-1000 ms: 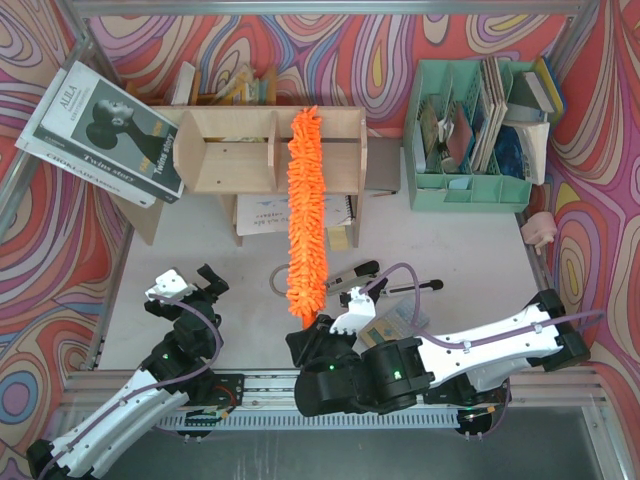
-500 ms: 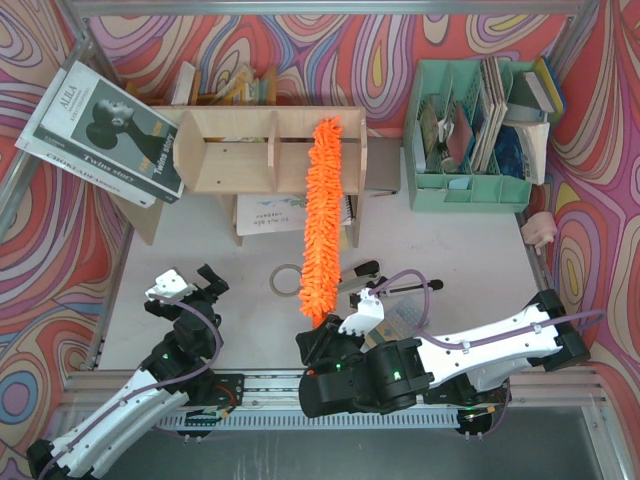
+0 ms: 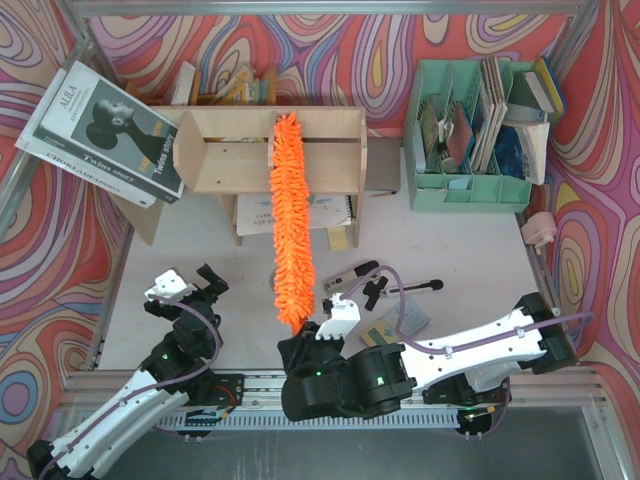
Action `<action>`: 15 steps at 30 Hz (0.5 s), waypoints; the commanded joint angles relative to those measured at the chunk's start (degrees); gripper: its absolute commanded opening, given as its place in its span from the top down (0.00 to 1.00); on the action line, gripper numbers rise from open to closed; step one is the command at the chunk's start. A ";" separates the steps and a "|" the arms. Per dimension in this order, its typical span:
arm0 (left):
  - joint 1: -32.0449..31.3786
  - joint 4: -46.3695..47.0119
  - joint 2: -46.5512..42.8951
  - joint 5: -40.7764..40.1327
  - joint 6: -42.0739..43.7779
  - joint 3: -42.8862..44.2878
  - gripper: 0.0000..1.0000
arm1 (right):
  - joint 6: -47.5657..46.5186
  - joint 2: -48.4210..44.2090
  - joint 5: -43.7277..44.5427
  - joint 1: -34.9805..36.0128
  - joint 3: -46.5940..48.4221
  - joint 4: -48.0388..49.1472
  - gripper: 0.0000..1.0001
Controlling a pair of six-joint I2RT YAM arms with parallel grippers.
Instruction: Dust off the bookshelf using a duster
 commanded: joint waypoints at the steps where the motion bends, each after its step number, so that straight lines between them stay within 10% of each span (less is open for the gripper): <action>1: 0.17 -0.37 -0.87 -1.08 -0.66 -0.43 0.01 | 8.95 -3.41 5.30 -0.05 -0.38 -8.16 1.00; 8: 0.13 -0.32 -0.79 -1.04 -0.67 -0.43 0.02 | 19.69 -5.80 5.50 -0.01 -3.24 -14.55 1.00; 15: 0.17 -0.19 -0.43 -1.04 -0.62 -0.40 0.01 | -2.46 -0.52 3.10 -0.03 1.30 1.34 1.00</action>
